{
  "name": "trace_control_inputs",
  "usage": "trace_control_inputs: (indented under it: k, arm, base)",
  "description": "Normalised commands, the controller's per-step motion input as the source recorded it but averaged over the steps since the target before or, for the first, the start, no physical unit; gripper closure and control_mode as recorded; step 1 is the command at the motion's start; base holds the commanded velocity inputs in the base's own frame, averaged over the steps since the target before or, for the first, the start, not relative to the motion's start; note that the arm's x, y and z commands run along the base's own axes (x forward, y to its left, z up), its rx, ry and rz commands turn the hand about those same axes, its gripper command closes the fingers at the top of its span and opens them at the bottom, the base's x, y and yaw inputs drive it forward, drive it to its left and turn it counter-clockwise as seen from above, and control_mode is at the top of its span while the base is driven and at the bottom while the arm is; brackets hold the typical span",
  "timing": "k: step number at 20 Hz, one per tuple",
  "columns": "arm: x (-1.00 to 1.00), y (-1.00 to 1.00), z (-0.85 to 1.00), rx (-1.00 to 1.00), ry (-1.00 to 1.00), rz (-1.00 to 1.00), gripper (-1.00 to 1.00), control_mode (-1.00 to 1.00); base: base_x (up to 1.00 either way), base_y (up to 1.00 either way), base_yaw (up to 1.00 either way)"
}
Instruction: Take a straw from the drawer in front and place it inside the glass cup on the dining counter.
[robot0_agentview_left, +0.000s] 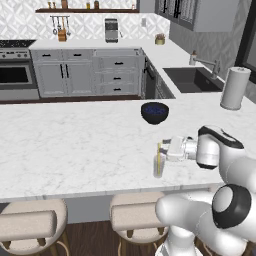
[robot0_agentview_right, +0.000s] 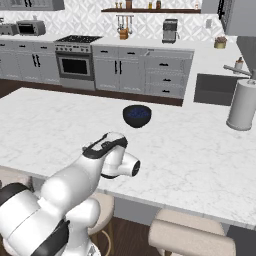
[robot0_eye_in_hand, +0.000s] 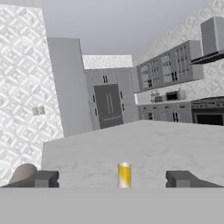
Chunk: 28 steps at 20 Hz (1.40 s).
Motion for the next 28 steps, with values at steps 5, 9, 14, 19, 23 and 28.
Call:
trace_control_inputs:
  k: [5, 9, 14, 19, 23, 28]
  arm:
    - [-0.87, -0.04, 1.0, 0.02, -0.2, 0.0, -1.0, -1.0]
    - [-0.79, 0.0, 1.0, 0.0, -0.07, 0.0, -1.0, -1.0]
    - [-0.57, 0.16, 1.0, -0.04, 0.01, -0.04, -1.0, -1.0]
    - [-0.52, 0.46, 0.92, -0.22, 0.12, -0.09, -1.0, -1.0]
    - [-0.39, 0.6, 0.55, -0.34, 0.22, -0.12, -1.0, -1.0]
    - [-0.25, 0.61, 0.23, -0.36, 0.3, -0.12, -1.0, -1.0]
  base:
    - [0.0, 0.0, 0.0]
    - [0.0, 0.0, 0.0]
    - [0.0, 0.0, 0.0]
    - [0.0, 0.0, 0.0]
    - [0.0, 0.0, 0.0]
    - [0.0, 0.0, 0.0]
